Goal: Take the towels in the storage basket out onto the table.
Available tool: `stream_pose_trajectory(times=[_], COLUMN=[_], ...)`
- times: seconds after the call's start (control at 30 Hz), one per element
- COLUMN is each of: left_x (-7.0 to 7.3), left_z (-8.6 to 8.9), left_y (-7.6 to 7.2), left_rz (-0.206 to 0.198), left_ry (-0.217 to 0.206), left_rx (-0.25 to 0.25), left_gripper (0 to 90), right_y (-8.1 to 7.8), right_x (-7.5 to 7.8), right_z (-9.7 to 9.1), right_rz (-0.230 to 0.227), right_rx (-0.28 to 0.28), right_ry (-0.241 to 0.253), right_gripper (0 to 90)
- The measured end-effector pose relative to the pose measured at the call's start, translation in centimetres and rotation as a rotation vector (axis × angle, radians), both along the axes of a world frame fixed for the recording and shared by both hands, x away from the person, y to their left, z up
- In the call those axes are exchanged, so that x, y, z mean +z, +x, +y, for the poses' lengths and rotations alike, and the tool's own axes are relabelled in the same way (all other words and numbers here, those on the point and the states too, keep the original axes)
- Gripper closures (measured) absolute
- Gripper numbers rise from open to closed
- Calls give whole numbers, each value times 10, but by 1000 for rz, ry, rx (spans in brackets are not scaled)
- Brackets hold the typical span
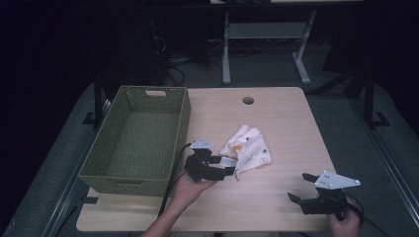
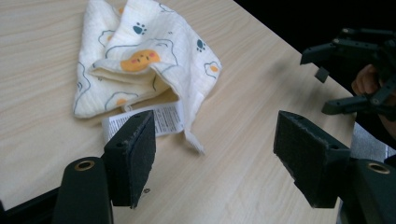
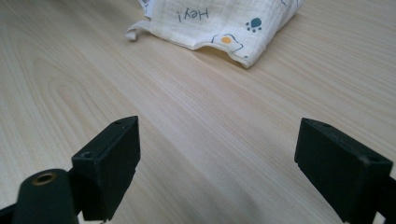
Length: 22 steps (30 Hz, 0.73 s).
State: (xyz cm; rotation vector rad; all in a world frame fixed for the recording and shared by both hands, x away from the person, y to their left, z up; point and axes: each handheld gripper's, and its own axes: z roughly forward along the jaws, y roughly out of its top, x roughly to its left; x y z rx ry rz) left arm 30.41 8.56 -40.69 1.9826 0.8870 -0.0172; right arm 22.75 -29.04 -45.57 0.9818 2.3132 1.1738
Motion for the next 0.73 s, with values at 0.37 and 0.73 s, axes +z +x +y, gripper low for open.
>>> stream_pose_trajectory(times=[0.37, 0.73], left_x=[-13, -29], left_z=[13, 18], left_y=[-27, -53], left_rz=[-24, -40], left_ry=[-15, -42], left_rx=[-33, -55], left_gripper=[300, 271], right_y=[1, -1], right_x=[-2, -1], right_z=[-1, 2], right_rz=[7, 12], right_rx=[-19, -9], right_ry=[-6, -8], right_gripper=[140, 140])
